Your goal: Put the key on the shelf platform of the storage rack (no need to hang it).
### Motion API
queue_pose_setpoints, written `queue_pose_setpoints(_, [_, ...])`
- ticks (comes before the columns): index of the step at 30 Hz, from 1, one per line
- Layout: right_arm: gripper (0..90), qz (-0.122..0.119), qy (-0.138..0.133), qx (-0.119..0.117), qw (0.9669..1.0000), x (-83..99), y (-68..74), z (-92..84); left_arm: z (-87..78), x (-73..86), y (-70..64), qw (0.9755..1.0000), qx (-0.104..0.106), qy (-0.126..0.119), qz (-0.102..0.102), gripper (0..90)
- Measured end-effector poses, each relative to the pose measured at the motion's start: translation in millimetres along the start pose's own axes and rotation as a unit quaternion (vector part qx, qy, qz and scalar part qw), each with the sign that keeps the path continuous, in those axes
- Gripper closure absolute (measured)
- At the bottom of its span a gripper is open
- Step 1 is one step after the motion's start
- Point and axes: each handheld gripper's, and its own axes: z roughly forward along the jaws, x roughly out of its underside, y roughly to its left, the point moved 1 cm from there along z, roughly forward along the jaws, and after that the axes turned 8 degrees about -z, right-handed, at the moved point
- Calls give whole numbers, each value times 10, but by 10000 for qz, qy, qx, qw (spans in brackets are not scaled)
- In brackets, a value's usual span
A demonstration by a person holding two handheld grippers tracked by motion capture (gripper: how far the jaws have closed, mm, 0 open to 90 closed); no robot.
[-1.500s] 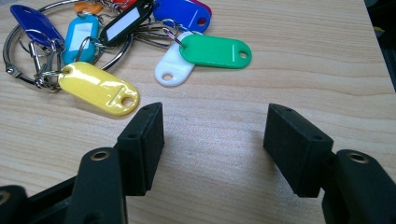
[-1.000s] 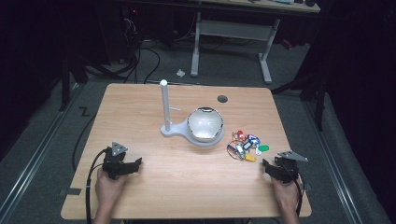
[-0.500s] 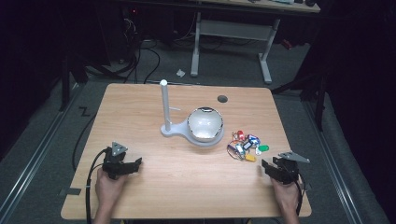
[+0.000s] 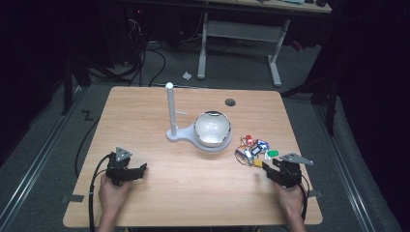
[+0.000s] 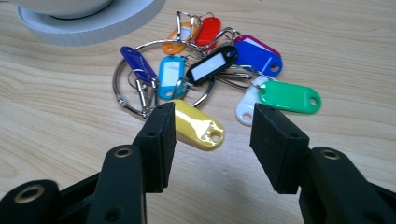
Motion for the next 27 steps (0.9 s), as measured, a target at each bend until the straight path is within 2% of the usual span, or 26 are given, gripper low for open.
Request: queue_pose_setpoints(27, [507, -389, 288, -351, 9982, -339, 234, 272, 0, -1, -2, 10000, -4, 1, -18, 189])
